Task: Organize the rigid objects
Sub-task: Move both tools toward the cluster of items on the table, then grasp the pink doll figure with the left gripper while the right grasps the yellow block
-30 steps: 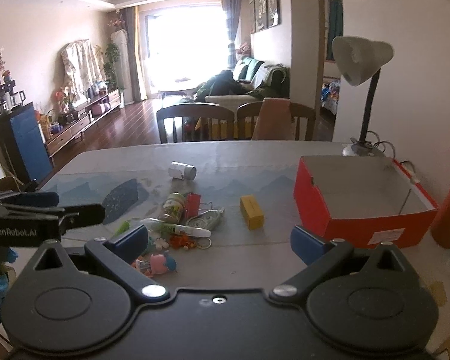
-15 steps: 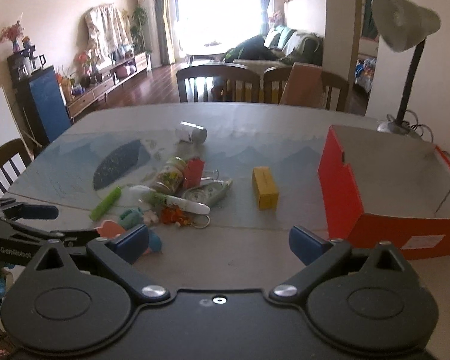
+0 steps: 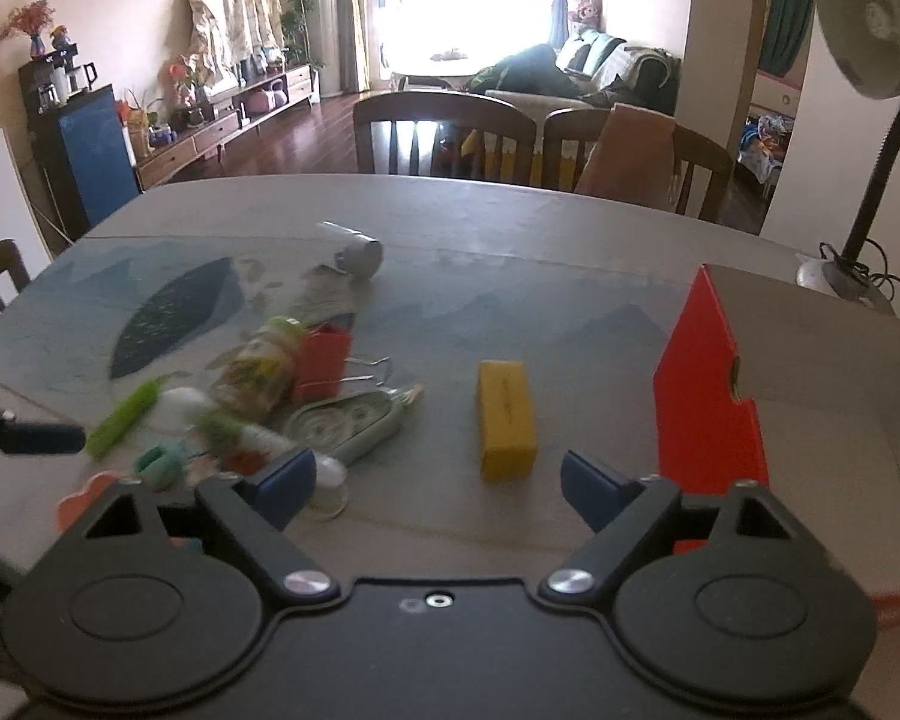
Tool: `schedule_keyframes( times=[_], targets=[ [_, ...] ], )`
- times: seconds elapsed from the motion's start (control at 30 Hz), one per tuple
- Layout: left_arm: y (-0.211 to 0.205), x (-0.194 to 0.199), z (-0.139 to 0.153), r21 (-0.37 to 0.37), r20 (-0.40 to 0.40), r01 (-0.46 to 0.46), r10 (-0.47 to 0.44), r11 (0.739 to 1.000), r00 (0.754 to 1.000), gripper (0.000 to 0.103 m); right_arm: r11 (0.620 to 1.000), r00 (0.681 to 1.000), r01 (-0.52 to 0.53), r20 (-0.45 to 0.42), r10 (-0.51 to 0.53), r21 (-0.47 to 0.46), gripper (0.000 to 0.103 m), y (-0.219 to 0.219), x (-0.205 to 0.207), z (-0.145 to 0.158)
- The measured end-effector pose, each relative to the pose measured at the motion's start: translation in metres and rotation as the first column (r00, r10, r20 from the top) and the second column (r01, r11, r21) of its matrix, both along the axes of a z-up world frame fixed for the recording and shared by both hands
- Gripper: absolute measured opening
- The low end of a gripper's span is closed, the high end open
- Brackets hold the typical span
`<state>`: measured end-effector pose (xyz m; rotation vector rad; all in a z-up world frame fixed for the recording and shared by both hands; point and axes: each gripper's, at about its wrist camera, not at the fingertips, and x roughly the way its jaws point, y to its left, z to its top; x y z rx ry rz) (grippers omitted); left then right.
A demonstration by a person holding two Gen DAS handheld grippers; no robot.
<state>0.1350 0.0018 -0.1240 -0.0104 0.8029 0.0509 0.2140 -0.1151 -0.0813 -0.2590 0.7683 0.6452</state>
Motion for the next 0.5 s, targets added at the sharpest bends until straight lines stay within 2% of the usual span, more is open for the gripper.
schedule_keyframes(
  times=[0.1,0.2,0.37,0.5],
  targets=[
    [-0.002,0.012,-0.010,0.006,-0.031,0.019,-0.019,1.000,0.999,0.097,1.000,1.000,0.006,-0.012,-0.006,-0.018,0.084,0.004,0.017,-0.009],
    [-0.002,0.020,-0.021,0.016,-0.077,0.038,-0.036,0.999,0.996,0.090,0.999,1.000,0.012,-0.015,-0.012,-0.035,0.084,0.009,0.032,-0.019],
    [-0.007,0.029,-0.036,0.050,-0.142,0.076,-0.068,0.996,0.988,0.078,0.997,0.998,0.041,-0.055,-0.045,-0.063,0.075,0.017,0.057,-0.036],
    [-0.006,0.031,-0.042,0.060,-0.172,0.084,-0.073,0.995,0.982,0.075,0.995,0.997,0.049,-0.060,-0.054,-0.087,0.071,0.024,0.065,-0.047]
  ],
)
